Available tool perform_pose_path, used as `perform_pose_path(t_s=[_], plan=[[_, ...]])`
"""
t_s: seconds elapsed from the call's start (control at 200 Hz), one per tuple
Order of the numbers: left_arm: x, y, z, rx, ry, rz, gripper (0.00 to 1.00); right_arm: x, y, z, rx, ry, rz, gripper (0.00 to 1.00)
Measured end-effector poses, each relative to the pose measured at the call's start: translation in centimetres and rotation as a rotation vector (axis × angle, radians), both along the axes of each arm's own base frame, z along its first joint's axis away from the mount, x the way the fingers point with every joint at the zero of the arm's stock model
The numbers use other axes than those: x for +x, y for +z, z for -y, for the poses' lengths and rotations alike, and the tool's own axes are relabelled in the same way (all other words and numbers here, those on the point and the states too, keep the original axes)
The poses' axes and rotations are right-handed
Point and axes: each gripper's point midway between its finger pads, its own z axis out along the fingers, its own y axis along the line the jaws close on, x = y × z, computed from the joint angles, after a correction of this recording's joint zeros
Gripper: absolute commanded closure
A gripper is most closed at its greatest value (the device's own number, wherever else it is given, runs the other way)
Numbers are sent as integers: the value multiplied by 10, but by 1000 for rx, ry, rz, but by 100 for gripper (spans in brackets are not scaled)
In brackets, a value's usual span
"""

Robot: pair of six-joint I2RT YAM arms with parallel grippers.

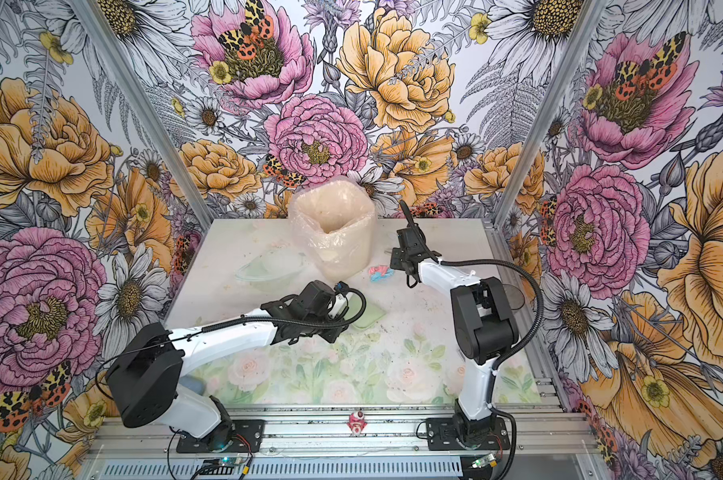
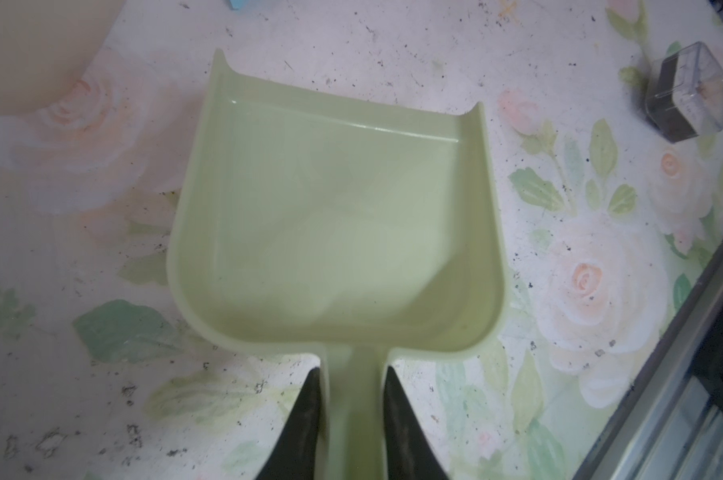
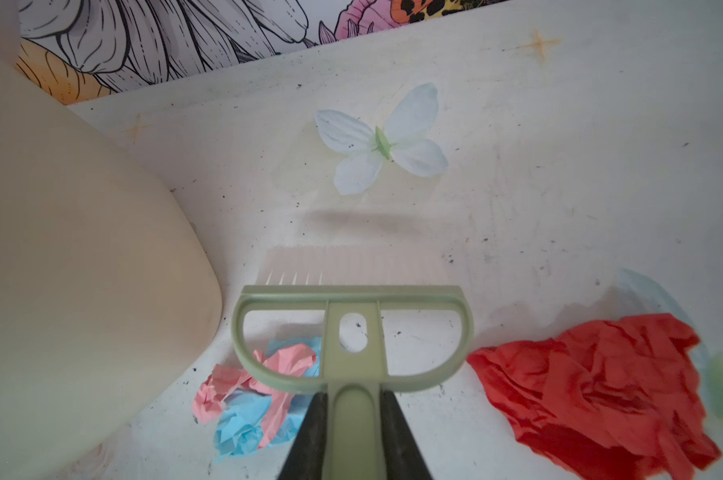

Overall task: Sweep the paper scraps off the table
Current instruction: 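Brush the pink-blue scrap into the dustpan held by the left gripper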

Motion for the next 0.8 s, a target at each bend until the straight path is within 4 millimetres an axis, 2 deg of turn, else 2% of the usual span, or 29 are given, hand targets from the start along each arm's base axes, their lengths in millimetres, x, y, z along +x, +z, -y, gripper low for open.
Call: perform_pose_path(t_s=[0.35, 0.581, 0.801], plan=[[-2, -35, 4, 27, 22, -88, 100, -14, -10, -19, -54, 67, -38, 100], [3, -38, 6, 11, 47, -94, 100, -24, -16, -26, -85, 104, -66, 100], [9, -38, 4, 2, 63, -90, 100, -45, -37, -31, -115, 140, -126, 100]])
